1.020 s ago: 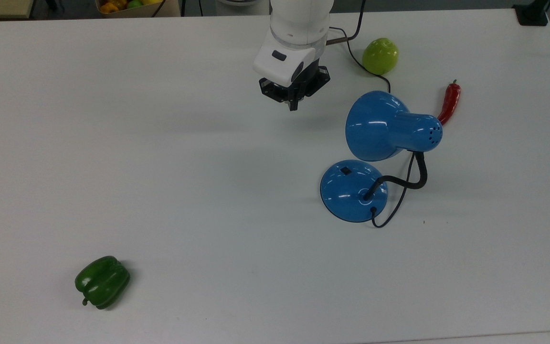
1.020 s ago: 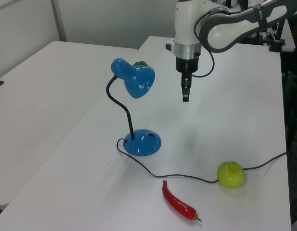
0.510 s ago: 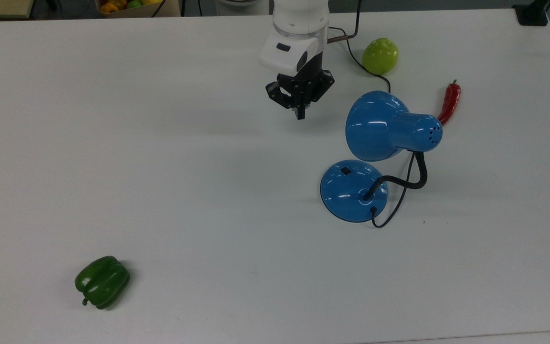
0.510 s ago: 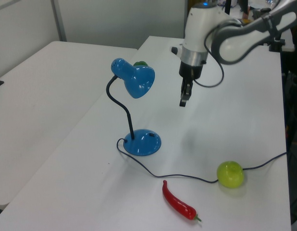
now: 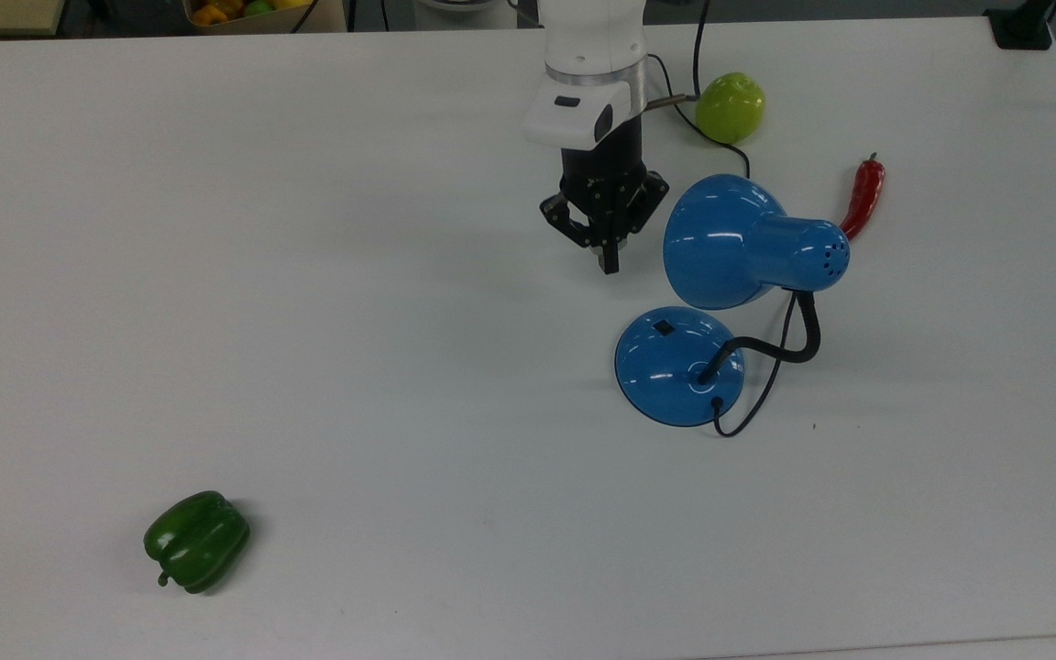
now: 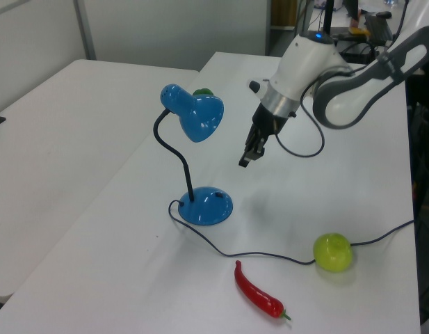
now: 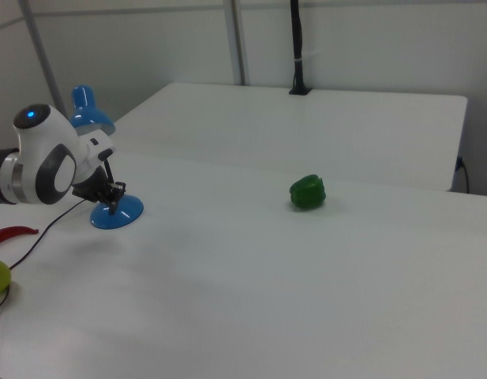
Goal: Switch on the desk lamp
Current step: 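Lower the gripper onto the switch on the lamp base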
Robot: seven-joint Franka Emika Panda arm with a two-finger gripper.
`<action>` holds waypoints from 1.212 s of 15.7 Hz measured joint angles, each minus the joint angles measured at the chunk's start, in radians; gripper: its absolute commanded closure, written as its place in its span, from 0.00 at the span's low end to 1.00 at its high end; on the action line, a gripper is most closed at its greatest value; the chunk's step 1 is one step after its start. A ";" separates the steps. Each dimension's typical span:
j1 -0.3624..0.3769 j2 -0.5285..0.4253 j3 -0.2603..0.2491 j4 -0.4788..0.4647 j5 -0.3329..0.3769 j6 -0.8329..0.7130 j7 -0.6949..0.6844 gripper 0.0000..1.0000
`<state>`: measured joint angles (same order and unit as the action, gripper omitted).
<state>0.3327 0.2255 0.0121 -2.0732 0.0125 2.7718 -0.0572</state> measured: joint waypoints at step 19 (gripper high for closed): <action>0.003 0.195 0.040 0.158 0.000 0.067 0.047 1.00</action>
<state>0.3355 0.4206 0.0523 -1.9149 0.0127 2.8390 -0.0099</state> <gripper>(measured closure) 0.991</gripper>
